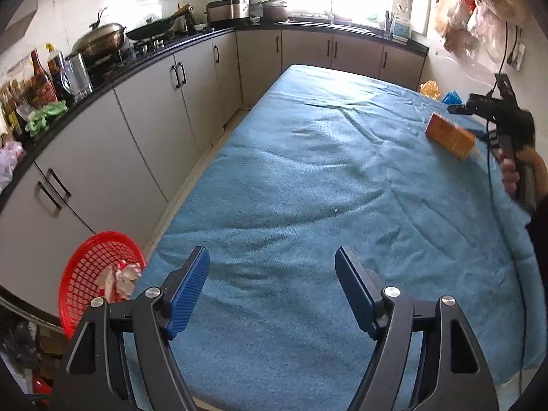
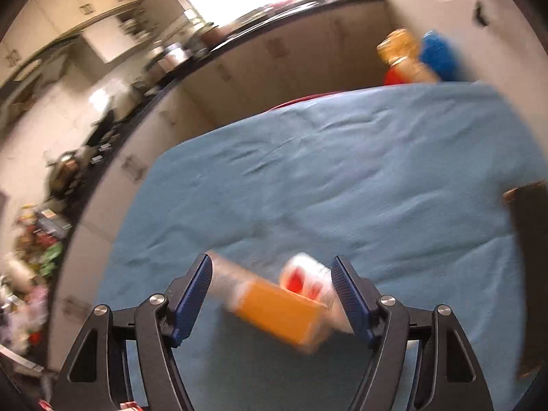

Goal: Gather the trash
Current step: 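Return both tools to the table toward the orange box, then grasp the orange box with the left tool while the right tool grasps the white spray bottle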

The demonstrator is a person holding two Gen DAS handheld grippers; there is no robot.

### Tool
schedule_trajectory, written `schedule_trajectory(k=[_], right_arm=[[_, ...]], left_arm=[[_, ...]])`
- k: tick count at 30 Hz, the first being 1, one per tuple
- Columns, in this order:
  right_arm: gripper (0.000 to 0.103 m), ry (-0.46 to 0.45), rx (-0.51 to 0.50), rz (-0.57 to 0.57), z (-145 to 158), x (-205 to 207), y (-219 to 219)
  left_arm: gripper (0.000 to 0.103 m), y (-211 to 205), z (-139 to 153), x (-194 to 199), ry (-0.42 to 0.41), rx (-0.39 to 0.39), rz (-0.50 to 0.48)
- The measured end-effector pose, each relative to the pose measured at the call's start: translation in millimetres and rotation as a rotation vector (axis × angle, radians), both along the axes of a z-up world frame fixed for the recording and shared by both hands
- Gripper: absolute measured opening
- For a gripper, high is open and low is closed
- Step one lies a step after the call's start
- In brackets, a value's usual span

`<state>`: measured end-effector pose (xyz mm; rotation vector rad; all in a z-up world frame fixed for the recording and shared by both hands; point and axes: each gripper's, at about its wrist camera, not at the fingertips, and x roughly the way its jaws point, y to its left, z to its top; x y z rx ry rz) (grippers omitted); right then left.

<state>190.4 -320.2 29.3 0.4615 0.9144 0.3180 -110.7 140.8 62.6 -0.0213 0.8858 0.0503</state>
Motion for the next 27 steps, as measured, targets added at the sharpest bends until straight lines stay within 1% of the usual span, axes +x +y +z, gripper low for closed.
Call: schedule_trajectory(k=[3,4,5,6,7,9,10,11,12,13,14,15,16,21,23,25,26,27], right_arm=[[0.077,0.031,0.192,0.202,1.0,-25.0,28.2],[0.077,0.048,0.255,0.295,2.3,-38.3,40.8],[0.077,0.049,0.283,0.357,4.6,-47.8,47.5],[0.077,0.028,0.281,0.4,10.5,-60.0,51.8],[0.077,-0.025,0.235,0.41,20.6,-74.9,52.1],[0.078,-0.113,0.079,0.327,32.7,-93.3,45.4],[0.079,-0.146,-0.045,0.258,35.7,-100.3,43.7],[0.079,-0.17,-0.194,0.194,35.8,-105.5,44.9],[0.079,-0.182,-0.325,0.162,32.2,-108.9,48.9],[0.079,-0.19,-0.411,0.158,27.4,-110.2,52.9],[0.079,-0.188,-0.462,0.168,20.3,-110.8,55.9],[0.078,-0.178,-0.475,0.183,13.6,-111.1,57.4],[0.078,-0.17,-0.465,0.199,7.4,-111.9,58.2],[0.078,-0.137,-0.356,0.268,-8.3,-115.2,45.5],[0.078,-0.126,-0.317,0.293,-12.9,-120.5,43.2],[0.078,-0.108,-0.294,0.308,-17.7,-122.0,43.5],[0.073,-0.098,-0.28,0.312,-19.8,-122.8,42.1],[0.059,-0.087,-0.263,0.313,-23.5,-121.1,40.7]], left_arm=[[0.075,-1.1,1.4,9.3,0.009,-0.054,-0.009],[0.075,-2.7,2.1,12.1,0.01,-0.064,-0.014],[0.075,-5.0,3.1,14.3,0.013,-0.068,-0.018],[0.075,-8.9,4.3,16.5,0.014,-0.073,-0.026],[0.075,-14.6,5.7,19.2,0.015,-0.079,-0.042],[0.075,-23.5,7.5,22.5,0.016,-0.082,-0.062],[0.075,-31.5,8.5,25.9,0.019,-0.083,-0.077],[0.075,-38.8,10.1,29.3,0.022,-0.083,-0.089],[0.075,-44.4,10.6,31.0,0.023,-0.084,-0.099],[0.075,-51.3,11.9,34.0,0.024,-0.083,-0.111],[0.075,-57.5,13.2,36.5,0.025,-0.081,-0.12],[0.075,-64.0,14.6,39.2,0.026,-0.077,-0.129],[0.075,-72.3,16.6,43.3,0.025,-0.073,-0.142],[0.075,-108.1,16.0,72.0,0.039,-0.05,-0.179],[0.075,-120.6,13.5,86.1,0.049,-0.055,-0.187],[0.075,-133.2,10.9,102.2,0.057,-0.08,-0.206],[0.075,-136.6,9.6,108.8,0.061,-0.089,-0.21],[0.075,-144.6,7.4,120.2,0.068,-0.105,-0.214]])
